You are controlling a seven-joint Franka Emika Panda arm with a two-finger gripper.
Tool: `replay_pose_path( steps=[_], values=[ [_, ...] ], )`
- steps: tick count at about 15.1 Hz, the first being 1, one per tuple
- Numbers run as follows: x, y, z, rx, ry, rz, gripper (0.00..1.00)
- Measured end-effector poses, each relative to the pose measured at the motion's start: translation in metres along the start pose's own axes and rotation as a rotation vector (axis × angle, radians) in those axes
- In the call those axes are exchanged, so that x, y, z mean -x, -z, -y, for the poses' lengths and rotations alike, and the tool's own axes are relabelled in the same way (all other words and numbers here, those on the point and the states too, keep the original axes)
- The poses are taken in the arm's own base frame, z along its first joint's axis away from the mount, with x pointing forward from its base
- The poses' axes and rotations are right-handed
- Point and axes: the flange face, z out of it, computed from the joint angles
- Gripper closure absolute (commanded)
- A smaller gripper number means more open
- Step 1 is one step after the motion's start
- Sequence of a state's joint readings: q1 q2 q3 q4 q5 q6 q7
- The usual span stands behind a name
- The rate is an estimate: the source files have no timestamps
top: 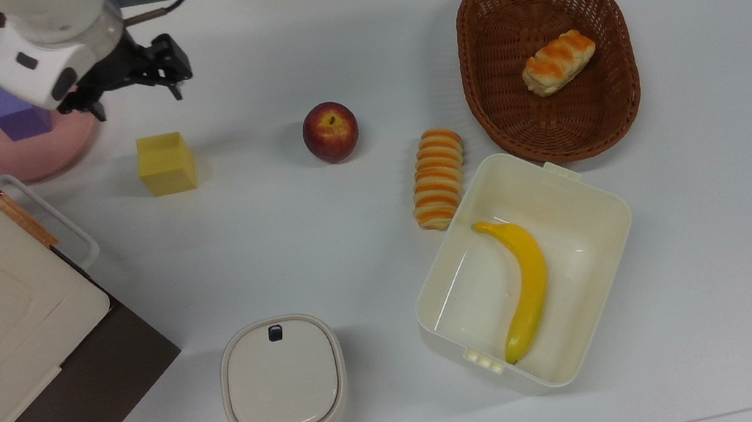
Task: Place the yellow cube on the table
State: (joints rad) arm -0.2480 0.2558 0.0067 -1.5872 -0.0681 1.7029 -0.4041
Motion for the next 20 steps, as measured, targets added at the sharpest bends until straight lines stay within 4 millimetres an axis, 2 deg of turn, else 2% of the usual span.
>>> replay_pose_path(
  steps=[2, 4, 7, 9, 13, 17, 20],
  values=[
    [-0.007, 0.004, 0.018, 0.007, -0.021, -0.006, 0.00],
    [-0.017, 0.014, 0.044, 0.018, -0.070, -0.021, 0.00],
    [-0.029, 0.039, 0.087, 0.036, -0.173, -0.068, 0.00],
    [-0.027, 0.060, 0.111, 0.043, -0.210, -0.106, 0.00],
    [-0.012, 0.090, 0.126, 0.045, -0.248, -0.142, 0.00],
    [0.016, 0.126, 0.126, 0.046, -0.282, -0.176, 0.00],
    [0.027, 0.140, 0.127, 0.048, -0.286, -0.198, 0.00]
  ],
)
